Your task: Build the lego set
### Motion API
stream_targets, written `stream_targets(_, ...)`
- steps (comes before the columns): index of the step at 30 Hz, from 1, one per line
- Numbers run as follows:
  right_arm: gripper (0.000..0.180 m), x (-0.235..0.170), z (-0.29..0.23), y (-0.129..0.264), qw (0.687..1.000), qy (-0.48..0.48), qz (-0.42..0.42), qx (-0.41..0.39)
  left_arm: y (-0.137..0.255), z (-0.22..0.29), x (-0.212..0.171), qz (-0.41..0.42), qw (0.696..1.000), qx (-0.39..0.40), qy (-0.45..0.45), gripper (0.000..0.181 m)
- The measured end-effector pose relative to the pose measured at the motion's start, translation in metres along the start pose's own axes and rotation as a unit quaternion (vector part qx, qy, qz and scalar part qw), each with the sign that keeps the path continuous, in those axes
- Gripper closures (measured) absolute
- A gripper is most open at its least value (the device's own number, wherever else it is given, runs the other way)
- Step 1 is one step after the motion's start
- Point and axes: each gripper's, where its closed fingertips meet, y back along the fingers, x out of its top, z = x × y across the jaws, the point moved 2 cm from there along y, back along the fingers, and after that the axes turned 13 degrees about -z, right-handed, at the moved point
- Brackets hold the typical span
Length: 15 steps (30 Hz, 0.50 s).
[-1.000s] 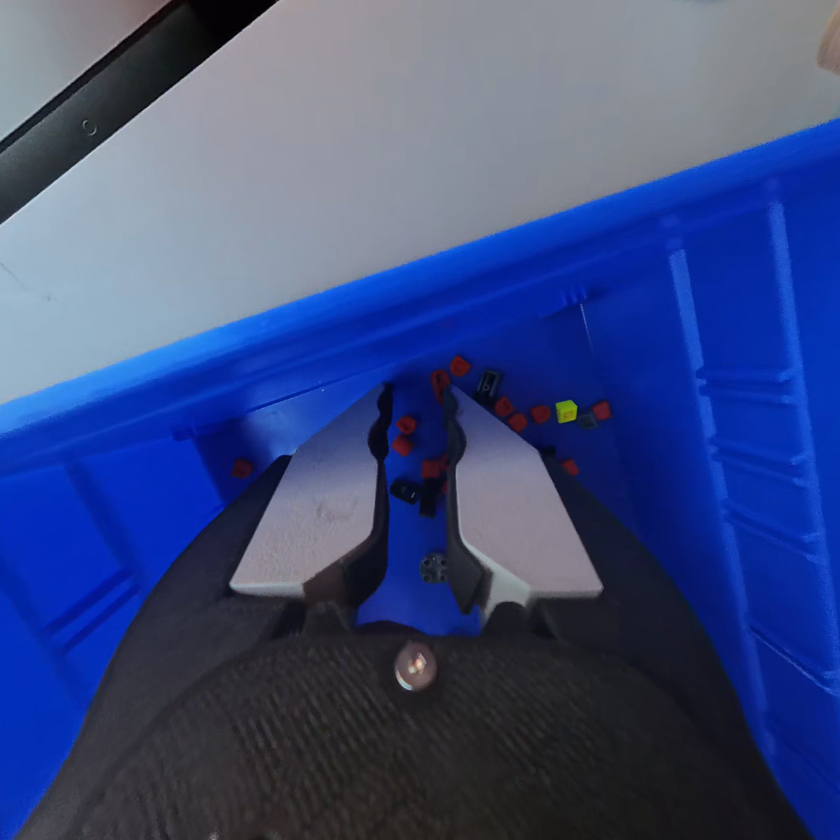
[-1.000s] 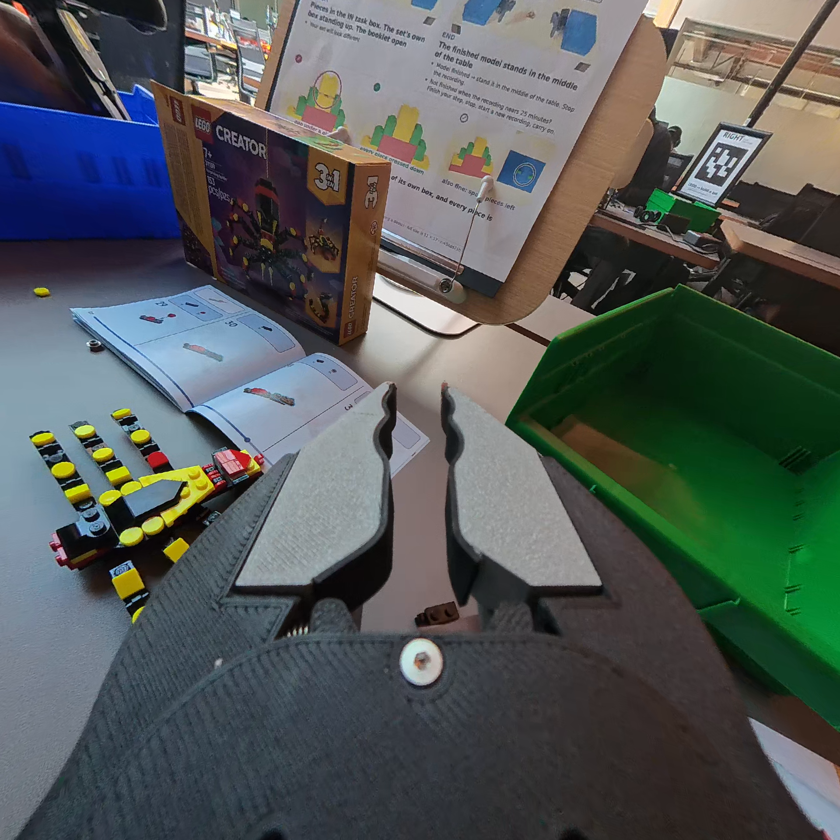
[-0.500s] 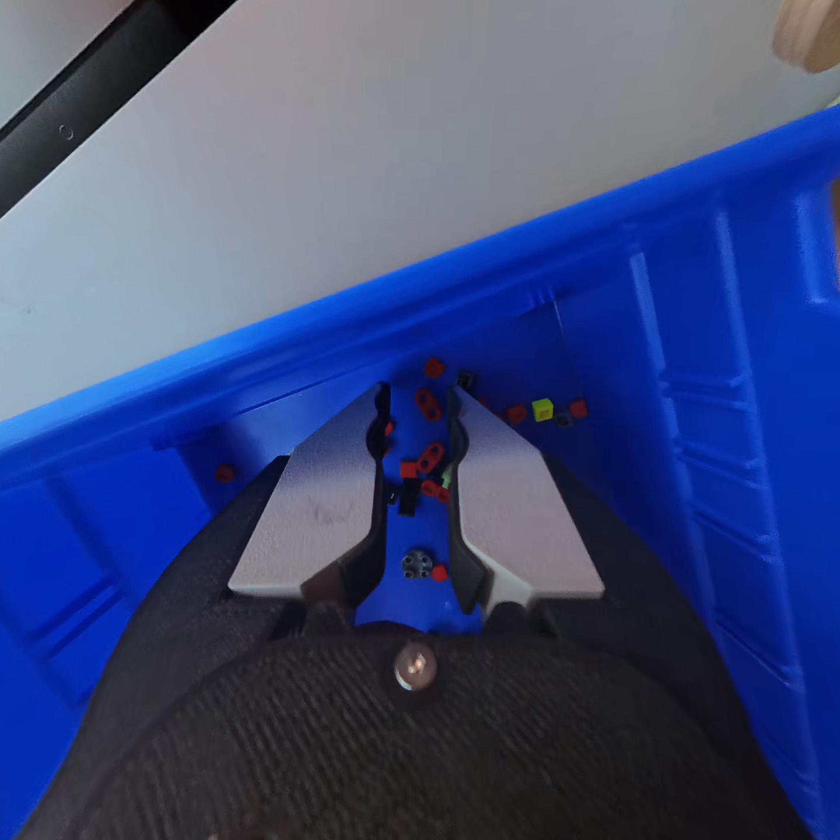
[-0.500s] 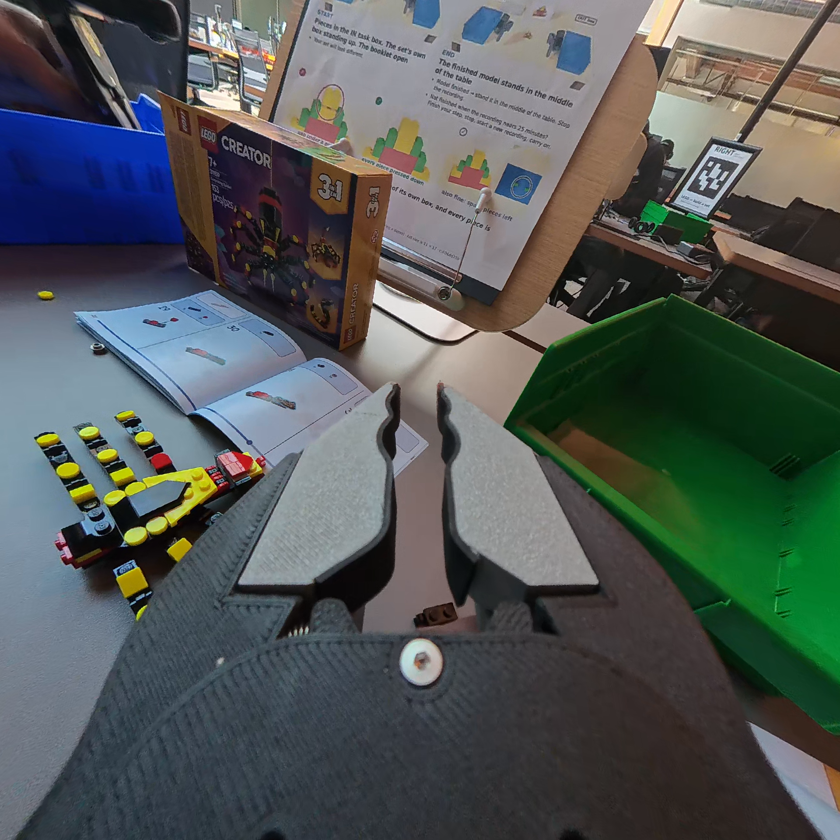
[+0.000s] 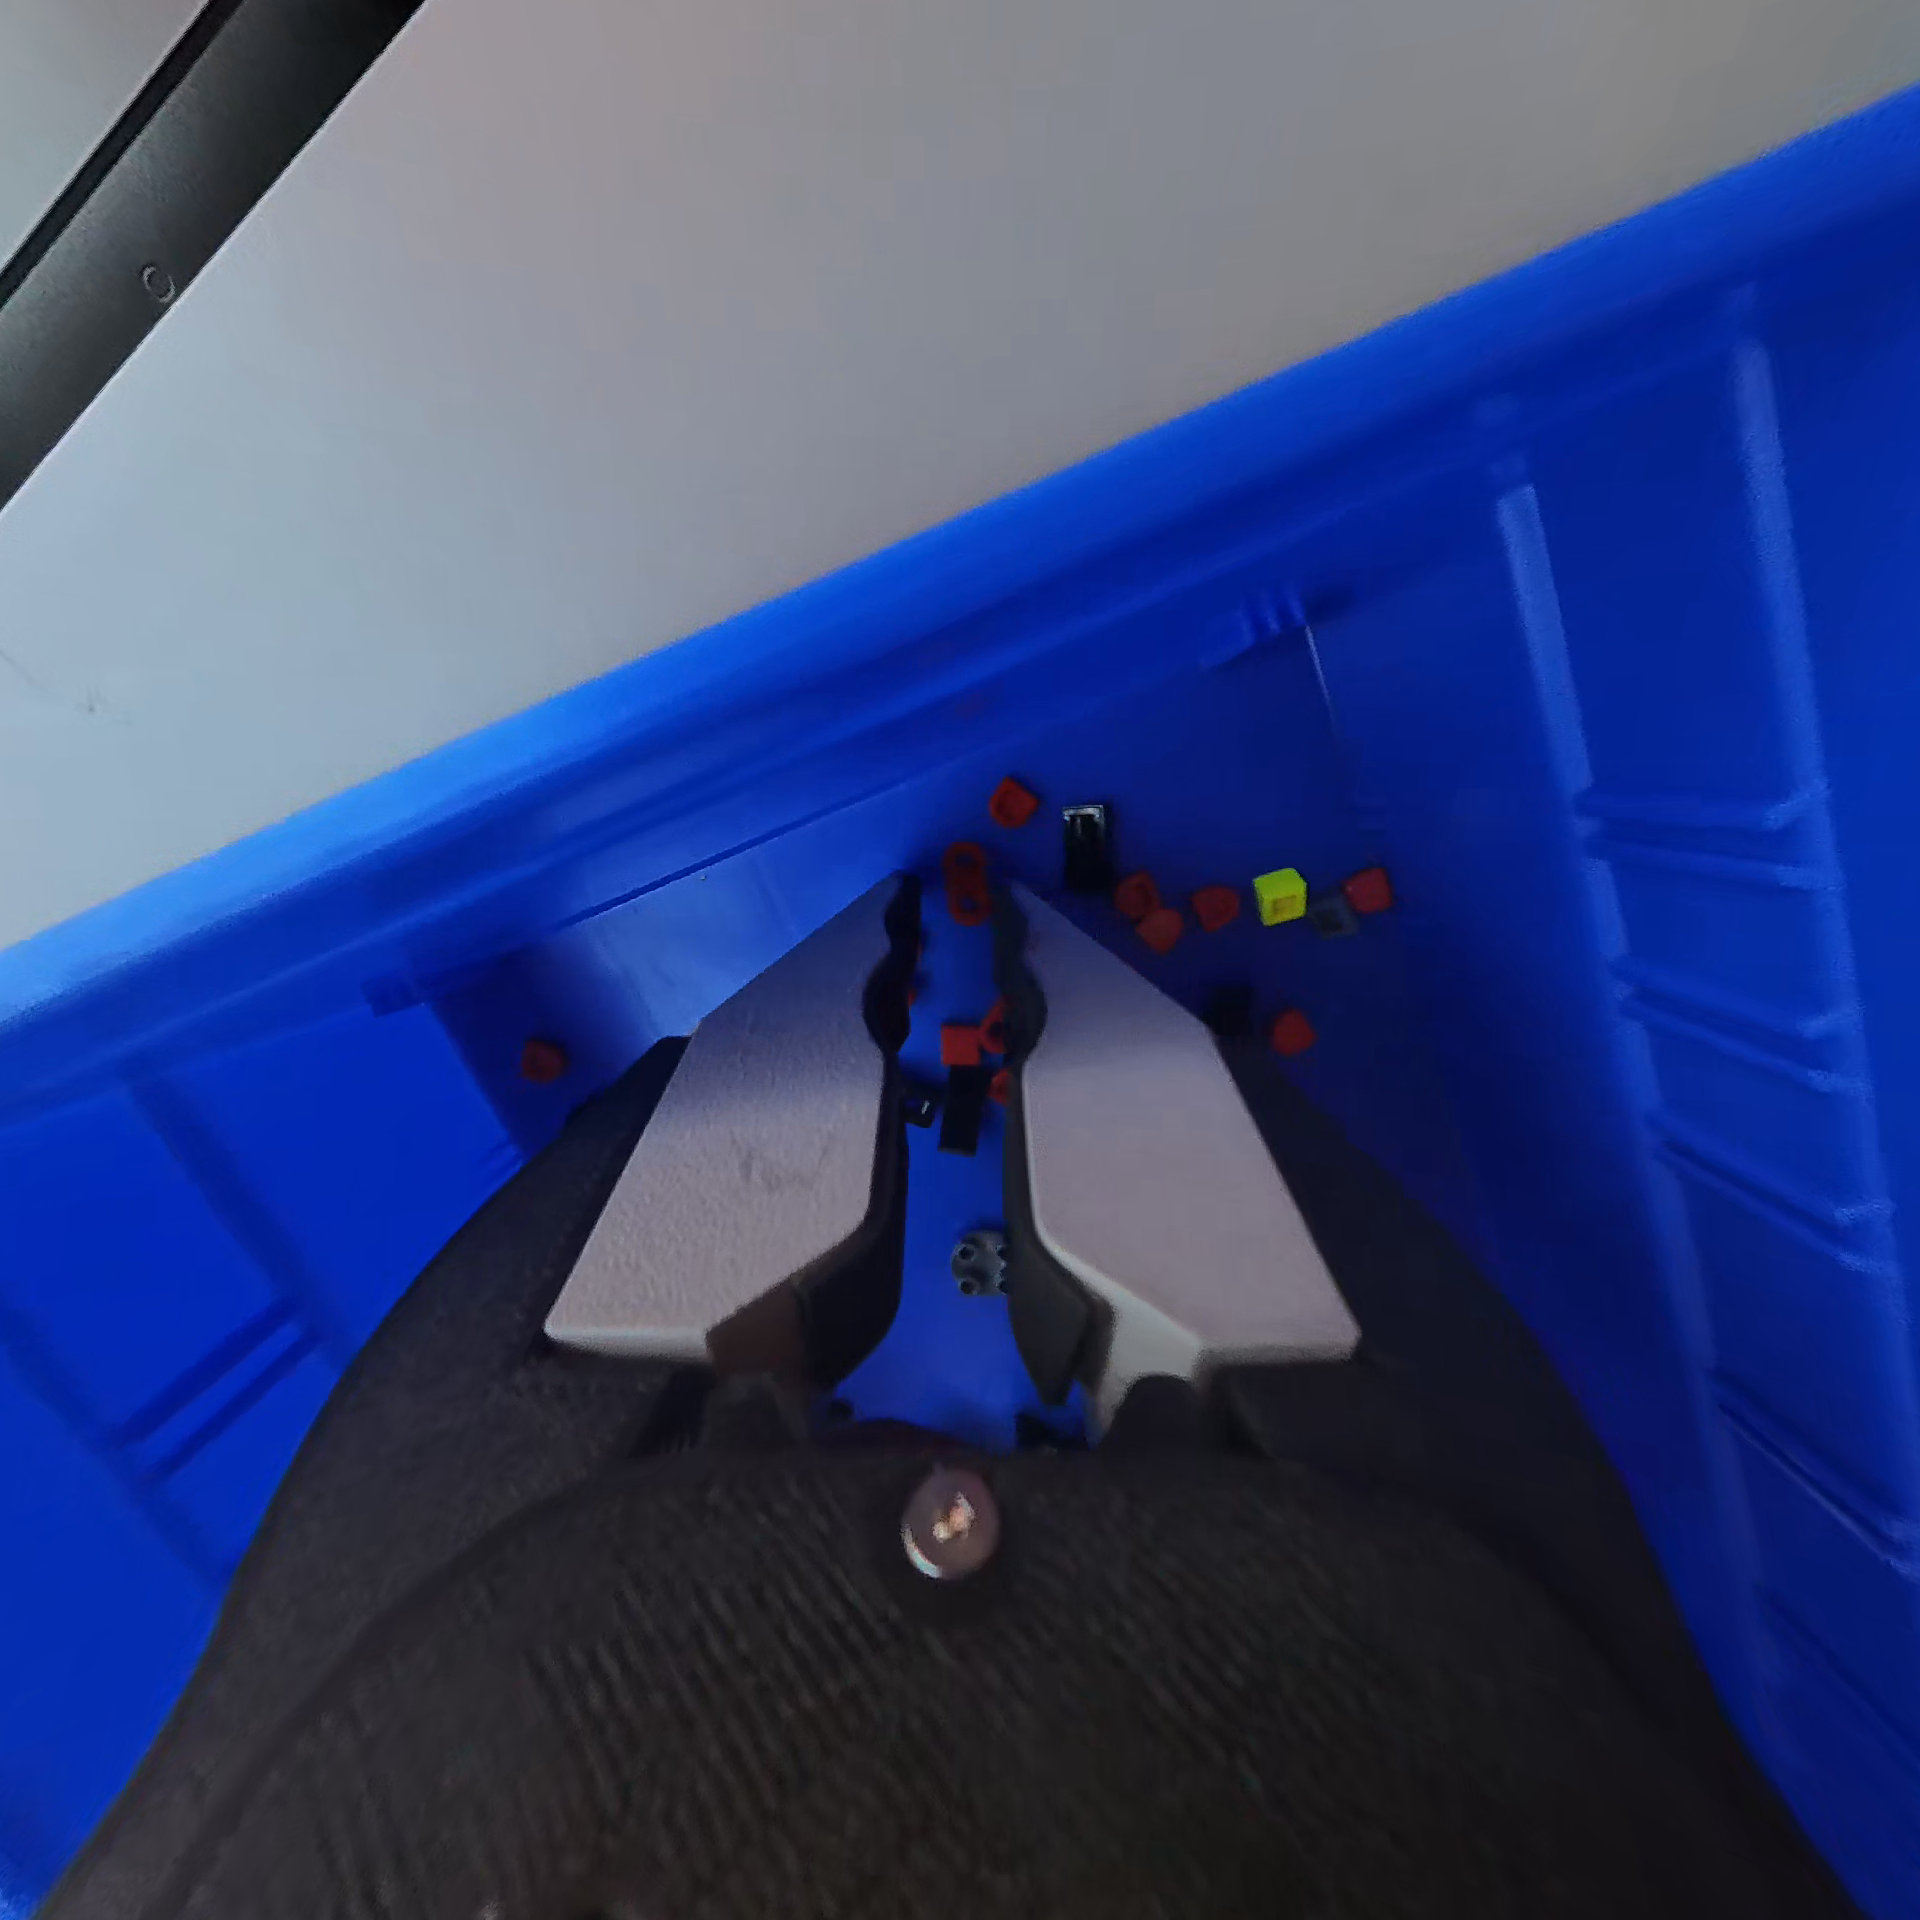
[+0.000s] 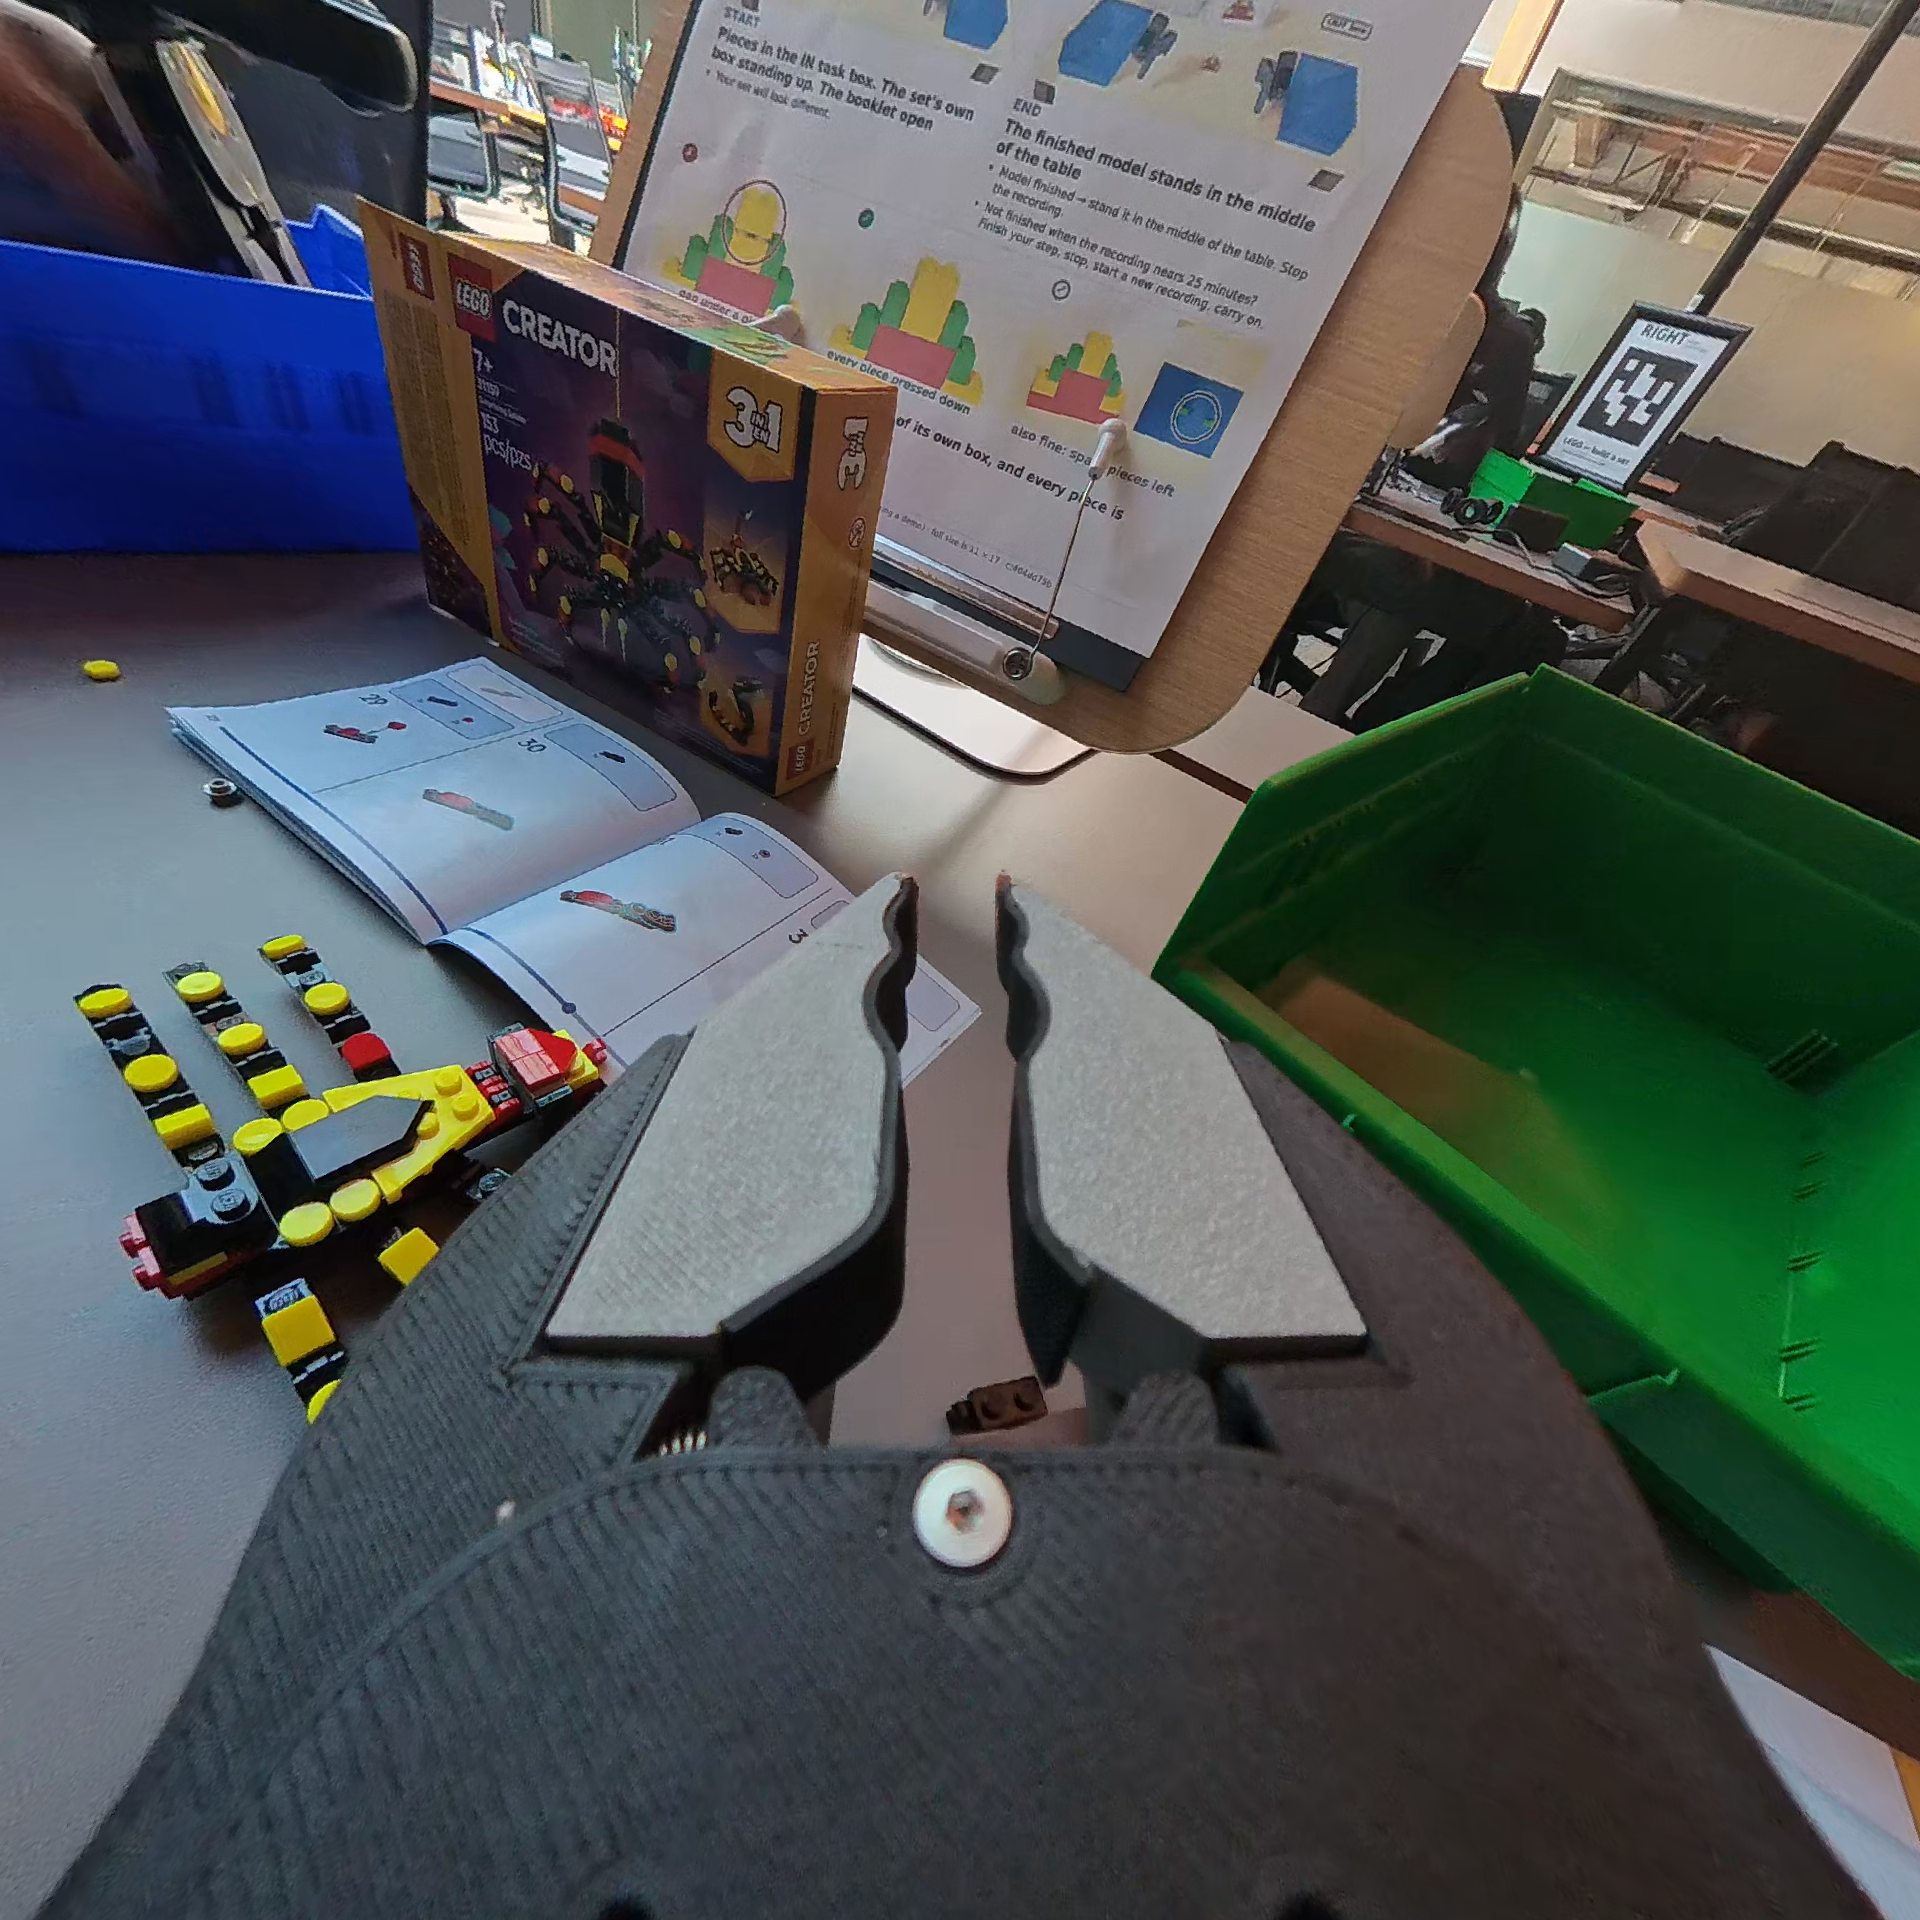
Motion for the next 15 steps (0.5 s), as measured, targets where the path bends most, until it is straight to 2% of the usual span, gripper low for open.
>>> stream_targets(1,0.168,0.000,0.000,0.000,1.000,0.000,0.000,0.000,0.000,-0.001,0.000,-0.001,1.000,0.006,-0.004,0.173)
stream_targets(9,0.168,-0.001,0.000,0.000,1.000,0.003,-0.003,-0.002,0.009,-0.005,-0.003,0.026,0.999,0.040,-0.013,0.173)
stream_targets(13,0.167,0.002,-0.004,0.003,1.000,0.007,0.004,0.009,0.050,0.000,-0.003,0.097,0.993,0.071,-0.012,0.174)
stream_targets(15,0.167,0.007,-0.010,0.007,0.999,0.011,0.018,0.034,0.088,0.027,-0.001,0.162,0.984,0.070,-0.037,0.174)
